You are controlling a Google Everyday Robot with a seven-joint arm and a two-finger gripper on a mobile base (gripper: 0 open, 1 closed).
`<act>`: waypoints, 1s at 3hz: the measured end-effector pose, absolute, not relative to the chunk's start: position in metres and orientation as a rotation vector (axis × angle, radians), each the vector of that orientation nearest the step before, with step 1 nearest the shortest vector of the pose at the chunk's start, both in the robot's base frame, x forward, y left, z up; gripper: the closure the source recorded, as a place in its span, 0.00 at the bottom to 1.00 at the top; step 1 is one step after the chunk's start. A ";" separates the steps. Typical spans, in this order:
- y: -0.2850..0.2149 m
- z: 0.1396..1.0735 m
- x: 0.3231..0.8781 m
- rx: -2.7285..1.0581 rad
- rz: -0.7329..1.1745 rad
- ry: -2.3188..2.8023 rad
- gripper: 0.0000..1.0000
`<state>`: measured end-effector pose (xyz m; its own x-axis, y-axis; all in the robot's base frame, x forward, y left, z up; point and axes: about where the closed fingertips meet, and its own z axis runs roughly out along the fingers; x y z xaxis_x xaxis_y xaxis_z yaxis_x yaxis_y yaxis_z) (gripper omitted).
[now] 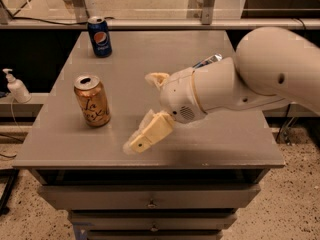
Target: Knock orange can over
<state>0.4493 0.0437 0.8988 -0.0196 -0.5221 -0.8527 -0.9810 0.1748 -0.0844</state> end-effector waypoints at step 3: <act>0.115 0.860 0.502 -1.341 0.834 1.463 0.00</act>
Offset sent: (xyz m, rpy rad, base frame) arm 0.0618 0.0798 -0.0546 0.2309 -0.0638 0.0482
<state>0.5017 0.1146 0.8603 0.0521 -0.3323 -0.9417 -0.9797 0.1660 -0.1127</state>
